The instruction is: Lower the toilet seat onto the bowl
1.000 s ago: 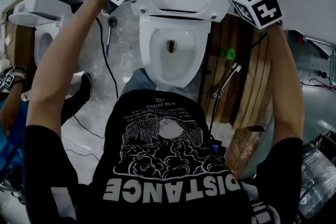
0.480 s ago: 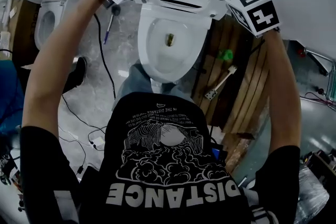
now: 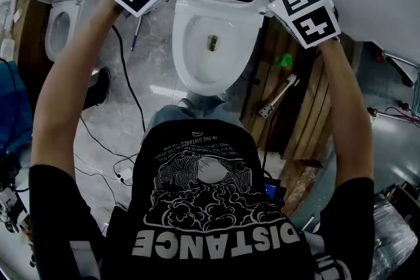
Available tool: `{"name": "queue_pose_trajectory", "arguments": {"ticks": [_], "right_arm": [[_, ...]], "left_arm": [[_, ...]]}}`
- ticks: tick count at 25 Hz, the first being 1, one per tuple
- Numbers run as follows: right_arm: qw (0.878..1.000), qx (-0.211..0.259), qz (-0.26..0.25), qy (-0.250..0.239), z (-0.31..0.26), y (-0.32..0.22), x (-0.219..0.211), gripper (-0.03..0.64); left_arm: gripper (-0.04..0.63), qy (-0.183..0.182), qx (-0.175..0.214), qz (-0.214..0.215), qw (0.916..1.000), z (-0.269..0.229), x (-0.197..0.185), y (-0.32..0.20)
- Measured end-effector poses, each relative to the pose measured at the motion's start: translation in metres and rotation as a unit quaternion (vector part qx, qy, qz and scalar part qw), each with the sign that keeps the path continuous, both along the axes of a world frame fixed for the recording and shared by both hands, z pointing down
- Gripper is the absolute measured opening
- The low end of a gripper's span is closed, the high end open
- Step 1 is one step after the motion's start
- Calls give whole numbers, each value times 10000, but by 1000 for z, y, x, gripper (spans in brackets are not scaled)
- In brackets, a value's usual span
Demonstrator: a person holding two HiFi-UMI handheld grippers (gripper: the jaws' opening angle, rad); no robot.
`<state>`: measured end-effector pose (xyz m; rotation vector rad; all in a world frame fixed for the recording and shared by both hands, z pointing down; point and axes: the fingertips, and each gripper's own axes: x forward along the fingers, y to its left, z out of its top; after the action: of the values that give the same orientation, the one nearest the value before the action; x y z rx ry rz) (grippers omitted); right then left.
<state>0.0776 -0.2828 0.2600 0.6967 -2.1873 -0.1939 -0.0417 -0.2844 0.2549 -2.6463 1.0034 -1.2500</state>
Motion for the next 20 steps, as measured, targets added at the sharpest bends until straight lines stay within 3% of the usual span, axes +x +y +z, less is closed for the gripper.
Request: {"name": "queue_pose_trajectory", "arguments": {"ticks": [8,20], "right_arm": [[9998,133,114,93,5,25,-4,132],[9977,283,251,561,31,92,-7,132]], "left_arm": [[169,91,127,124,9998,4,-5,26],[163,-130,189,521,9984,31,-7,95]]}}
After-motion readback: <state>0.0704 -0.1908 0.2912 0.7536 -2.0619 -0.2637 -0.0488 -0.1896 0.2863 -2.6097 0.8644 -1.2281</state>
